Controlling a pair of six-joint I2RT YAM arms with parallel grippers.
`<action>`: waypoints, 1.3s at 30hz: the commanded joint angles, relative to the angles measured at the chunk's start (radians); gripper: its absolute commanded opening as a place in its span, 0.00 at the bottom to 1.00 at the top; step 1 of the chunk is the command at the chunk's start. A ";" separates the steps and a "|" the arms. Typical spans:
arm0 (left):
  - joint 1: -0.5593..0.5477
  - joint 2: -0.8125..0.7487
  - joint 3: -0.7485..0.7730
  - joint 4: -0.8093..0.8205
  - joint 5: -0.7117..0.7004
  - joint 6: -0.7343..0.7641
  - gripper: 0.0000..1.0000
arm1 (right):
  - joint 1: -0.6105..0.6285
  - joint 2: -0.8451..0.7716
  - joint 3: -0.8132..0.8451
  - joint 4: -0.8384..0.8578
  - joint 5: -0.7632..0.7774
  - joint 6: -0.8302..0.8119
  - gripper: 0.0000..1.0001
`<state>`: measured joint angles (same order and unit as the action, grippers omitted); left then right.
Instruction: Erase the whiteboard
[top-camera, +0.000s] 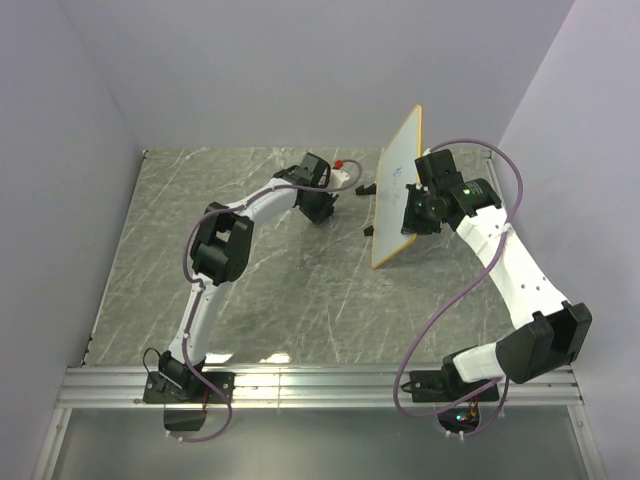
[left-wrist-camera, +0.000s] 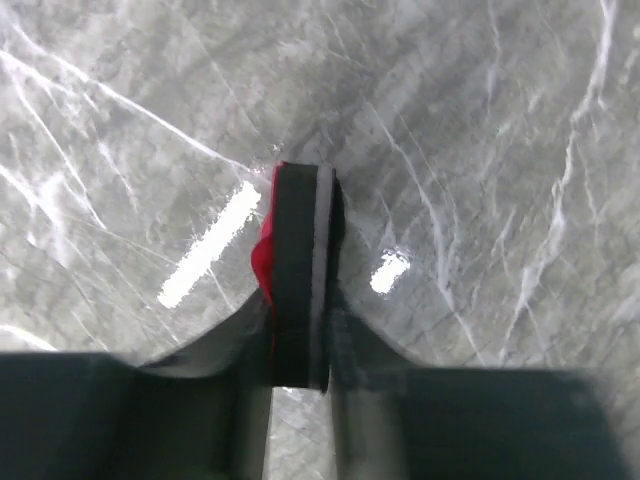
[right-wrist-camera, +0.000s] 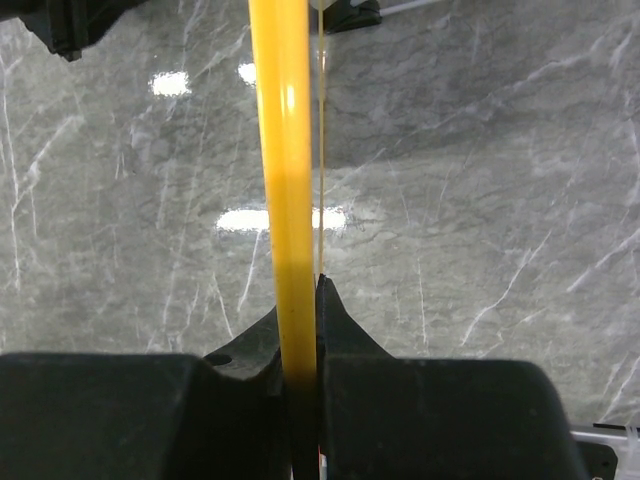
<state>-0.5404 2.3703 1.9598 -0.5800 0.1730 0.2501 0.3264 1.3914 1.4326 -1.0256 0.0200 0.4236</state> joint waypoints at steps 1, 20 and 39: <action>-0.012 0.041 0.043 -0.024 -0.047 -0.038 0.16 | -0.006 0.061 -0.023 -0.093 0.095 -0.062 0.00; -0.124 -0.221 -0.158 -0.128 -0.436 -0.436 0.00 | -0.007 0.008 -0.100 0.019 -0.009 -0.013 0.00; -0.257 -0.421 -0.315 -0.261 -0.425 -0.552 0.64 | -0.006 -0.219 -0.253 0.048 0.005 0.007 0.00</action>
<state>-0.7994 2.0312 1.6196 -0.8593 -0.3004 -0.2584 0.3180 1.1957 1.2201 -0.9062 -0.0181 0.4686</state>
